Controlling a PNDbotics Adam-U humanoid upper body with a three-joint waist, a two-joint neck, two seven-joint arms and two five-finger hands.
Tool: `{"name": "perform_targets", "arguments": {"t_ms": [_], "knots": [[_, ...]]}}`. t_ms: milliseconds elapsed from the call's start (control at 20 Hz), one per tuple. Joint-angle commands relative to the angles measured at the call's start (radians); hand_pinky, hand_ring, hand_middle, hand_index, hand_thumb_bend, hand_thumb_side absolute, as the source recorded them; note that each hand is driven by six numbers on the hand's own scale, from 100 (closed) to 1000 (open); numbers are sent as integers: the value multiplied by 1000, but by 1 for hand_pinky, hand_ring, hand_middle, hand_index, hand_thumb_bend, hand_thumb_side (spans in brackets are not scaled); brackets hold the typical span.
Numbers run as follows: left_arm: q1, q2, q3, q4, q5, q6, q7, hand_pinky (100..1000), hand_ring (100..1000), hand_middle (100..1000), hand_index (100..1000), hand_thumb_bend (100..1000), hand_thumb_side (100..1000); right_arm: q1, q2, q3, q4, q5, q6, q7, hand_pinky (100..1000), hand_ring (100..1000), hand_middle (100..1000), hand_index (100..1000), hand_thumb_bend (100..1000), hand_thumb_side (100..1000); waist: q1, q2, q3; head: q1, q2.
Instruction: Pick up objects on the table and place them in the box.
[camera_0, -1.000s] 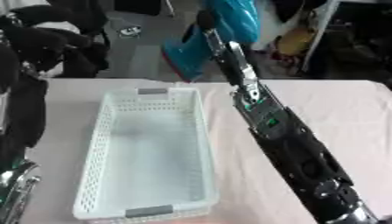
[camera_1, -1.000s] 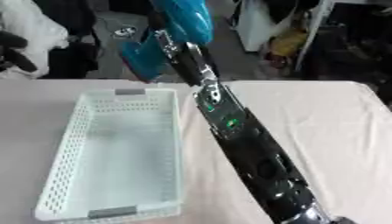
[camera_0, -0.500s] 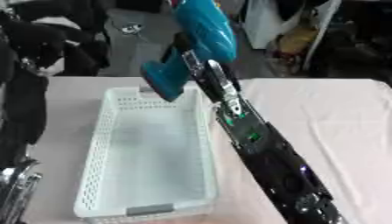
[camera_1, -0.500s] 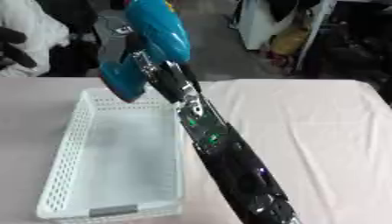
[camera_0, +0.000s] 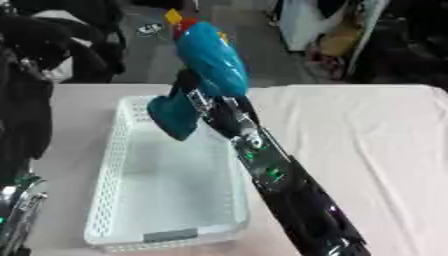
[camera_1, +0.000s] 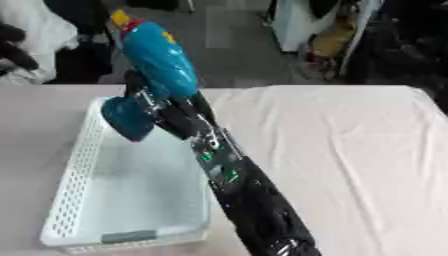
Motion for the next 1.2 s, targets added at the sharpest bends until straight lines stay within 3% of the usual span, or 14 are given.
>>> {"name": "perform_targets", "arguments": {"t_ms": [50,300,600,1000,1050,1100,1150,1200], "knots": [[-17,0,8,-15,1,-6,0,503,625,742,667,186,823,-7,21,-17,3,76,-14,-30,100,100,100,148,100,1000,10,-13,1,-8,0],[-17,0,9,-15,-1,-6,2,503,626,742,667,186,824,-21,27,-29,66,152,-39,-60,100,100,100,154,100,1000,10,-13,1,-1,2],[-20,-2,9,-15,-2,-4,3,504,626,742,667,187,824,-50,16,-47,168,185,-141,-16,100,100,100,169,100,1000,8,-14,5,24,4],[-24,-4,8,-15,-1,-5,3,505,627,741,667,187,825,-56,12,-56,198,246,-210,-14,100,100,100,186,100,1000,6,-14,8,32,0],[-24,-4,9,-15,-1,-5,4,505,627,741,667,187,825,-55,13,-56,199,252,-214,-17,100,100,116,304,100,1000,6,-14,9,32,0],[-25,-4,8,-15,-1,-5,4,505,627,741,667,187,825,-55,12,-56,200,256,-223,-19,100,100,151,331,100,1000,6,-14,9,32,-1],[-25,-4,8,-15,-1,-5,4,505,626,741,667,187,826,-54,12,-53,203,259,-238,-15,100,297,435,585,100,1000,5,-14,9,33,-1],[-25,-4,8,-15,-1,-4,3,505,627,741,667,187,825,-53,12,-51,209,261,-254,-4,100,100,215,384,100,1000,5,-14,9,34,-1]]}}
